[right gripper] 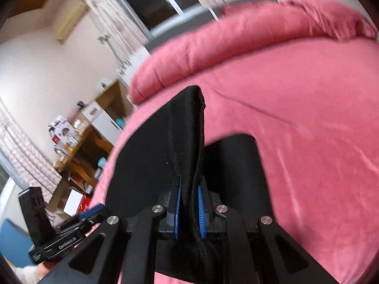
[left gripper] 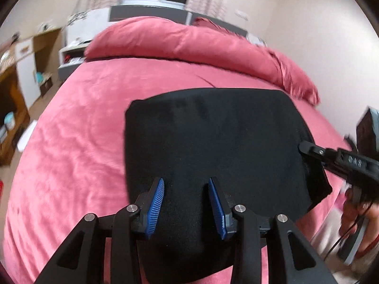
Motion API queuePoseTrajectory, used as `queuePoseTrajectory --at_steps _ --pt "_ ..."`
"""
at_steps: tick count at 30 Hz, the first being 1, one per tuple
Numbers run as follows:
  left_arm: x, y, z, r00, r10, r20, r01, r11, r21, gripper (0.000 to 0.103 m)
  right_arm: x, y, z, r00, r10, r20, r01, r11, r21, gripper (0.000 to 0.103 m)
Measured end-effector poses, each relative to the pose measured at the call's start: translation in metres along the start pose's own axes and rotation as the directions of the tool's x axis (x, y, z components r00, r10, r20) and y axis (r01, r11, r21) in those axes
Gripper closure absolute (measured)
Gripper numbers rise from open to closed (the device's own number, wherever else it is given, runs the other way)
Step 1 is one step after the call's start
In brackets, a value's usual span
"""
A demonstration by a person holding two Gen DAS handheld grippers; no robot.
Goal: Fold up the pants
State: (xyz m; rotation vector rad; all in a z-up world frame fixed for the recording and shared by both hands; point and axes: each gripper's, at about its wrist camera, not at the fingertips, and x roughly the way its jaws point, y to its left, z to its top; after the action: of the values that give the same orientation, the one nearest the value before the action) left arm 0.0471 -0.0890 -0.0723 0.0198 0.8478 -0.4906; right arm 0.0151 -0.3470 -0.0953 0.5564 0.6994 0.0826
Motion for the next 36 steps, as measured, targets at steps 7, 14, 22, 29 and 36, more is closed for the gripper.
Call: queuePoseTrajectory --at_steps 7,14,22,29,36 --pt "0.020 -0.028 -0.013 0.995 0.103 -0.002 -0.101 0.976 0.193 0.061 0.028 -0.030 -0.017 0.997 -0.067 -0.026 0.069 0.996 0.053 0.087" --pt "-0.007 -0.003 0.002 0.999 -0.024 -0.043 0.025 0.999 0.024 0.061 -0.012 -0.011 0.001 0.970 -0.236 0.051 0.234 0.971 0.043 0.077" --pt "0.029 -0.011 0.067 0.997 0.006 -0.073 -0.002 0.998 0.064 0.061 0.021 0.055 0.041 0.996 -0.079 0.050 0.087 0.980 -0.178 0.077" --pt "0.094 -0.010 0.094 0.984 0.081 -0.158 -0.067 0.994 0.089 0.058 0.096 0.055 0.054 0.979 -0.197 -0.045 0.178 0.946 -0.272 0.079" --pt "0.128 -0.007 0.096 0.981 0.094 -0.169 -0.080 0.993 0.091 0.050 0.124 0.008 0.051 0.965 -0.260 -0.028 0.251 0.951 -0.182 0.103"
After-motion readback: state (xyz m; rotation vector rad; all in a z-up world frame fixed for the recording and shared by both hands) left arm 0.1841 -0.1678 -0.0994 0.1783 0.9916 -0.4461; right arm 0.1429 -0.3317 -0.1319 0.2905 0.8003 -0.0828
